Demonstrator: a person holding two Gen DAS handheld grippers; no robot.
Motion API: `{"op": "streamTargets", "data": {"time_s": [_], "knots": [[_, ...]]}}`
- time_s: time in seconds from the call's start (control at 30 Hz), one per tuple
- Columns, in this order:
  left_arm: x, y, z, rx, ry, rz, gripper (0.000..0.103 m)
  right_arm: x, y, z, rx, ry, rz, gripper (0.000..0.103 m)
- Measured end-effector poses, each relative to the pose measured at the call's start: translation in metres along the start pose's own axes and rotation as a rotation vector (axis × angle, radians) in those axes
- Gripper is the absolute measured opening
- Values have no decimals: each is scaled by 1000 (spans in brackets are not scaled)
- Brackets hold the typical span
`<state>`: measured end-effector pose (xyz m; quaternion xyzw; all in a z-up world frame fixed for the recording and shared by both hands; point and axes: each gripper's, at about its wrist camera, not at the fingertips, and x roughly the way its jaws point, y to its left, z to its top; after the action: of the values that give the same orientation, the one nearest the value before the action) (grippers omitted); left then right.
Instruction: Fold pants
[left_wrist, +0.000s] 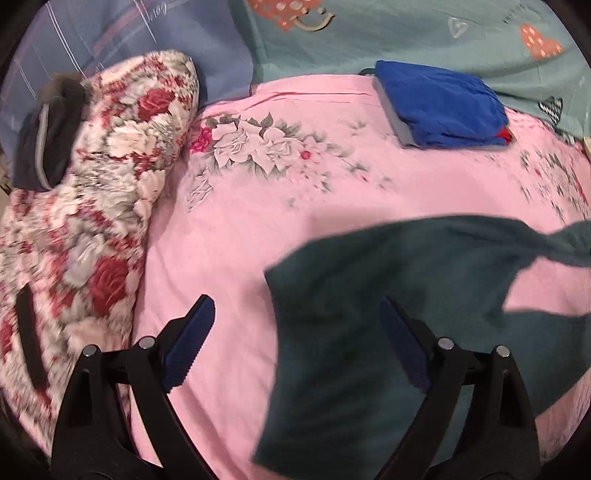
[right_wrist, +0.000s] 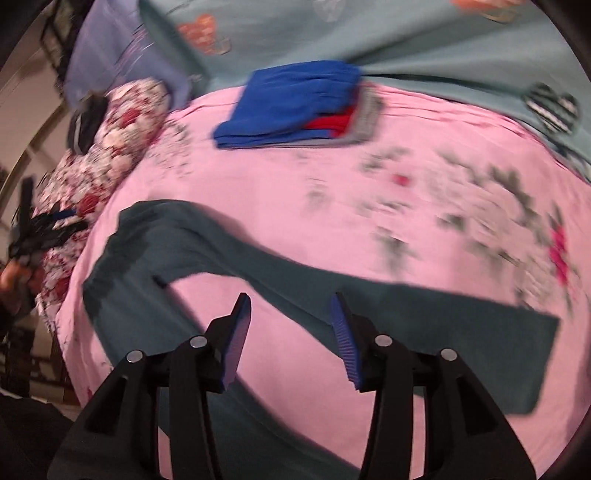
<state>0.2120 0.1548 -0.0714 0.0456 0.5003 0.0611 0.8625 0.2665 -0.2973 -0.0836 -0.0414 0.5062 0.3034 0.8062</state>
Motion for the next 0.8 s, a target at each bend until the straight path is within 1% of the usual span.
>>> {"op": "streamTargets", "data": {"time_s": [0.07, 0.13, 0.2, 0.27, 0.3, 0.33, 0.37, 0.4, 0.43, 0.47, 0.5, 0.53, 0.57, 0.6, 0.67, 0.7, 0.73, 0.77, 0.8], "knots": [[35, 20, 15, -17, 34, -49, 85, 24, 18, 22, -34, 33, 21, 46], [69, 32, 25, -20, 91, -104, 68, 56, 35, 48, -70, 84, 55, 46], [90, 35, 28, -3, 124, -142, 58, 80, 43, 64, -92, 122, 69, 45], [104, 30, 28, 35, 136, -177, 56, 108, 51, 79, -103, 192, 87, 43], [108, 27, 27, 52, 138, -185, 56, 119, 52, 82, -112, 224, 89, 39], [113, 22, 26, 72, 141, -198, 55, 129, 56, 84, -132, 268, 96, 25], [114, 19, 24, 86, 140, -206, 53, 135, 59, 84, -158, 296, 86, 15], [114, 17, 24, 103, 125, -203, 49, 141, 67, 85, -229, 325, 33, 3], [114, 15, 25, 118, 110, -214, 37, 143, 71, 87, -273, 329, 4, 3], [114, 14, 27, 122, 99, -215, 30, 141, 73, 96, -306, 296, -58, 3], [114, 14, 29, 122, 86, -195, 20, 138, 71, 103, -299, 268, -85, 3], [114, 16, 33, 120, 63, -143, 17, 135, 69, 113, -289, 225, -117, 3], [113, 20, 36, 113, 35, -98, 17, 132, 68, 122, -289, 186, -145, 3], [112, 24, 39, 99, 12, -68, 17, 132, 68, 130, -296, 148, -163, 3], [115, 36, 46, 40, -4, -28, 17, 138, 68, 139, -304, 110, -194, 3], [117, 43, 49, 15, -6, -13, 17, 146, 67, 140, -308, 114, -233, 10], [118, 50, 50, -15, -9, 1, 17, 151, 62, 141, -303, 134, -255, 18], [116, 56, 50, -35, -10, 0, 17, 153, 58, 142, -282, 158, -257, 20], [113, 62, 49, -53, -12, -10, 17, 149, 53, 142, -257, 161, -242, 24]]}}
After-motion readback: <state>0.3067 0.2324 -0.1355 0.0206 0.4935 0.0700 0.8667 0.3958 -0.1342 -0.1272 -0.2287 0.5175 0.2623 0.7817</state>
